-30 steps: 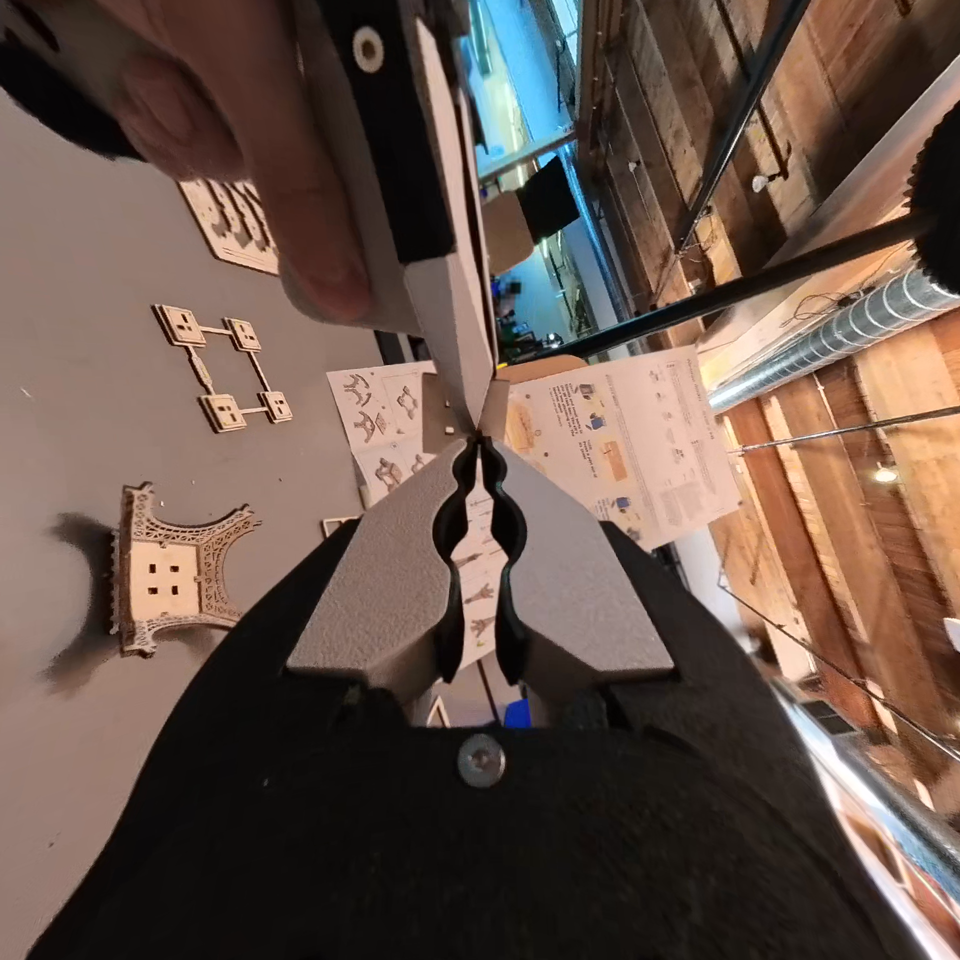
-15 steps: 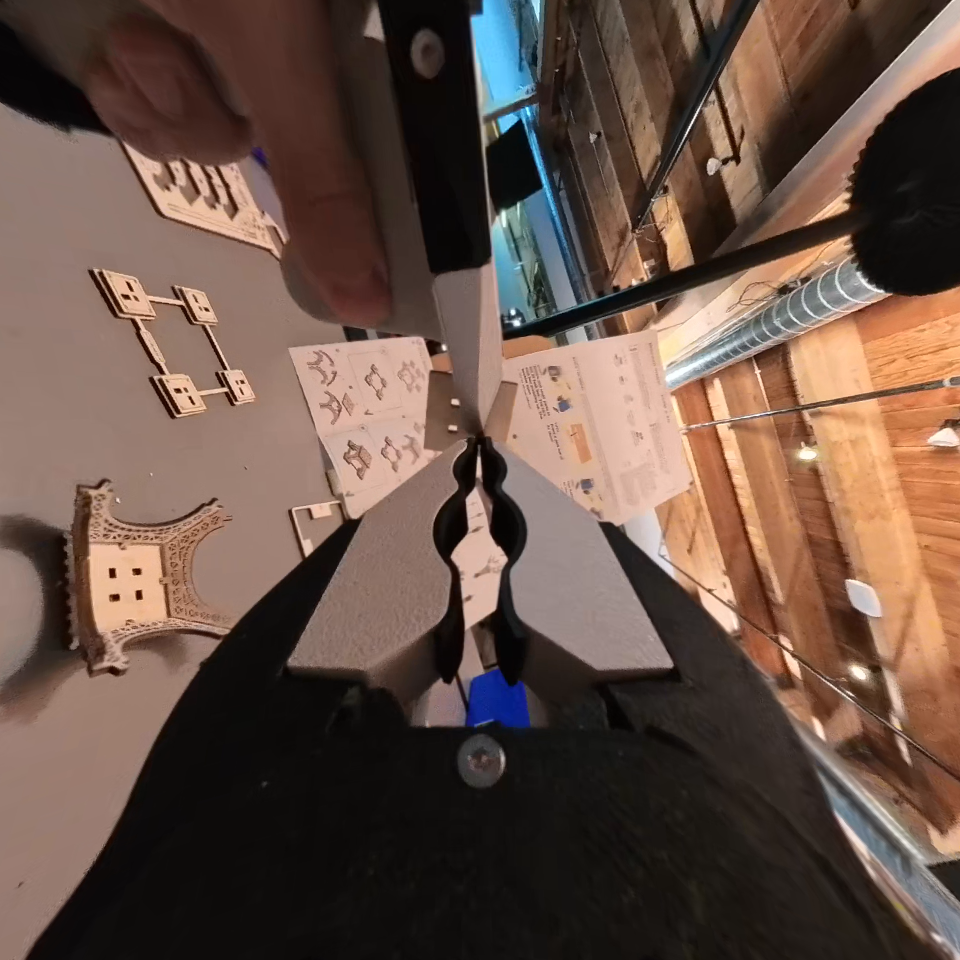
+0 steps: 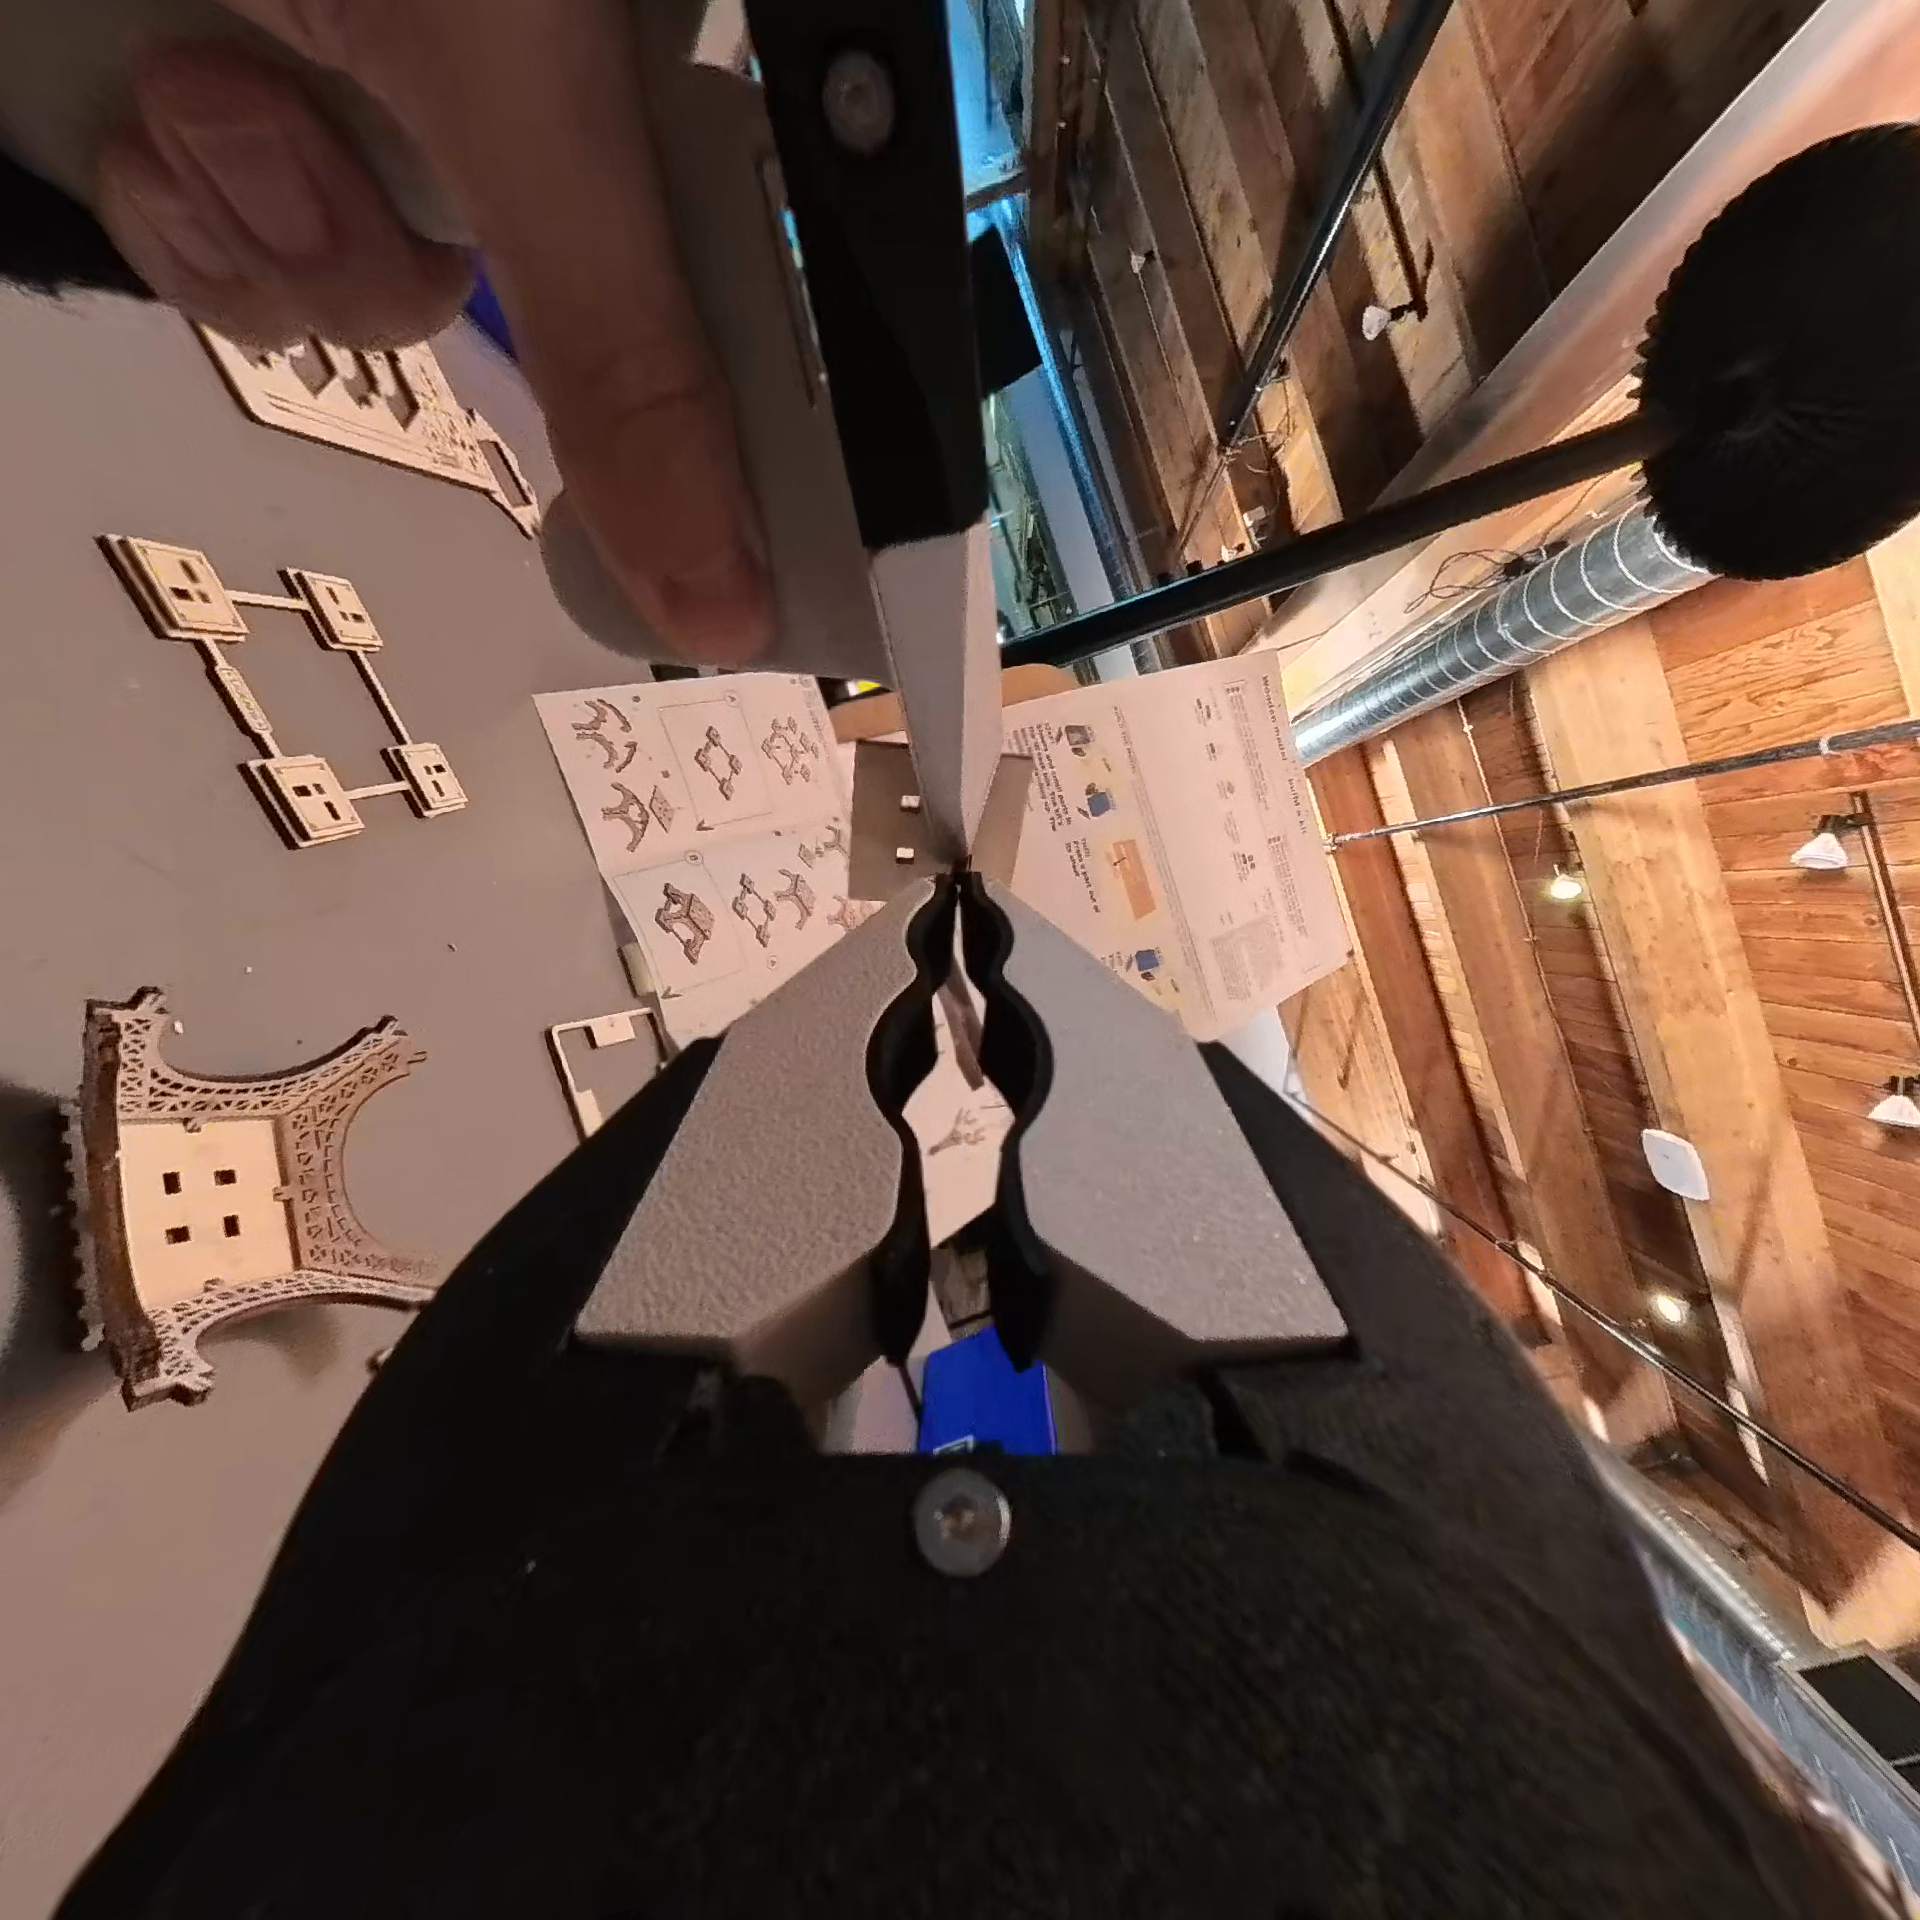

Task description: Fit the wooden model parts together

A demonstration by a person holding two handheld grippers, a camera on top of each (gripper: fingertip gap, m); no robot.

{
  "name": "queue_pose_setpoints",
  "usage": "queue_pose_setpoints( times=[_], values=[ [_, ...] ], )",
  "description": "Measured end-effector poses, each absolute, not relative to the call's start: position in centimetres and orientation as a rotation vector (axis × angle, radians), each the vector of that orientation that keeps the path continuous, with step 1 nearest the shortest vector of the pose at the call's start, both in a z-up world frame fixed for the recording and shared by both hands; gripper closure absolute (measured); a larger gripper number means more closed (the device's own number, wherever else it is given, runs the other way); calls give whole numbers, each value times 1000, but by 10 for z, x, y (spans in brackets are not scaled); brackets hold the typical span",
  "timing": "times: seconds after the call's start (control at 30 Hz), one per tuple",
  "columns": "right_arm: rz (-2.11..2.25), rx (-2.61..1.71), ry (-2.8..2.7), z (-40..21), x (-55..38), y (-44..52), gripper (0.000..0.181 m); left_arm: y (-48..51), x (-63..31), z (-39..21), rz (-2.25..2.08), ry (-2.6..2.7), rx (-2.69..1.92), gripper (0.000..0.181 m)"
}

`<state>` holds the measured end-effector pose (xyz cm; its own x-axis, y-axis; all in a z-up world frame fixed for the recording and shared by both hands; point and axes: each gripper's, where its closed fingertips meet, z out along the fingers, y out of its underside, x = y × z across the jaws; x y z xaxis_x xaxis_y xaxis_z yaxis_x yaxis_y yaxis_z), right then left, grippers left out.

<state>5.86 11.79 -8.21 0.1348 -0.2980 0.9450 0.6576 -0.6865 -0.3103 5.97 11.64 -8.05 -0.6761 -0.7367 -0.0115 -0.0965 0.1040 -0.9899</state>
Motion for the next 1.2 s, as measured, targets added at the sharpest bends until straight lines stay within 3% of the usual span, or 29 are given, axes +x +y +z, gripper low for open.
queue_pose_setpoints(
  times=[0.33,0.4,0.5,0.67,0.8,0.93,1.2],
  values=[
    [-1637,-1691,-400,-90,50,128,181,153,77,-67,-1516,1682,-874,181],
    [-1710,-1709,-393,-92,55,121,181,154,67,-64,-1662,1753,-902,181],
    [-1604,-1696,-267,-66,68,98,181,153,67,-72,-1425,1763,-820,181],
    [-1459,-1996,-351,-120,100,69,181,135,70,-92,-1402,1892,-748,181],
    [-1298,-1811,-280,-103,71,87,181,125,68,-98,-1497,1940,-800,181],
    [-1330,-1771,-401,-102,52,109,167,115,63,-96,-1625,1967,-840,181],
    [-1348,-1702,-361,-90,51,114,176,107,56,-94,-1642,2000,-824,181]
  ],
)
